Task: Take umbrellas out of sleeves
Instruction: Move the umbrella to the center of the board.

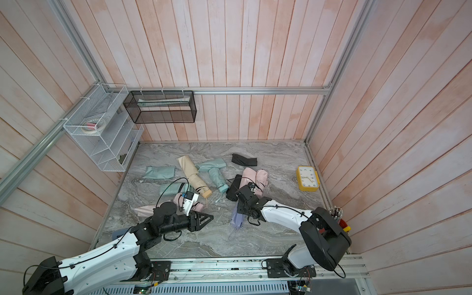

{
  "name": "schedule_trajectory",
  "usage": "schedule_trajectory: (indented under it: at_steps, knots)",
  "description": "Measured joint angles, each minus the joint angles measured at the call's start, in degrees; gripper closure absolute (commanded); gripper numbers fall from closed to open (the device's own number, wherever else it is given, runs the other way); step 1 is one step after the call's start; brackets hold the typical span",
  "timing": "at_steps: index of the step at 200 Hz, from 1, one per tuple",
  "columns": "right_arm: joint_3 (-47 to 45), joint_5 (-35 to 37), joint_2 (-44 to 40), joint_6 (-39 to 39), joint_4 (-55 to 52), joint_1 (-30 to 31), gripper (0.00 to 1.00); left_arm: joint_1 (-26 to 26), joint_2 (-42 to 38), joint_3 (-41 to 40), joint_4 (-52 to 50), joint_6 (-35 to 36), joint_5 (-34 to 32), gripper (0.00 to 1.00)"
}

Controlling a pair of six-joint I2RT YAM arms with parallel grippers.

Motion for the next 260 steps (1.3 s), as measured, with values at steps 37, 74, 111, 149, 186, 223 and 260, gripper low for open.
schedule_trajectory:
  at_steps: [37, 74, 111, 149, 186, 223, 260]
  knots:
    - [0.3, -0.4, 0.5, -6.5, 1.0, 6.0, 0.60, 0.0, 0.2, 0.2, -0.9, 1.6, 0.0, 0.41]
    - [4.4, -1.2, 4.1, -18.2, 0.9, 9.9, 0.60, 0.0, -0.6, 1.2, -3.5, 3.1, -0.5, 0.42]
    - [11.5, 0.9, 10.7, -30.4, 0.5, 14.9, 0.61, 0.0, -5.7, 1.6, -7.7, 4.2, -2.5, 0.41]
    - [16.1, 1.5, 15.5, -39.0, 2.7, 19.1, 0.62, 0.0, -10.7, 2.0, -12.2, 4.6, -4.9, 0.42]
    - [14.0, -2.3, 13.2, -42.1, 4.9, 19.1, 0.43, 0.0, -17.3, 2.0, -16.8, 4.4, -7.3, 0.41]
    - [8.2, -3.5, 1.3, -43.6, 5.7, 19.2, 0.26, 0.0, -20.6, 2.0, -18.5, 4.3, -8.6, 0.41]
    - [3.8, -3.0, -11.2, -39.9, 6.8, 19.0, 0.28, 0.0, -17.3, 2.0, -18.2, 4.3, -8.4, 0.41]
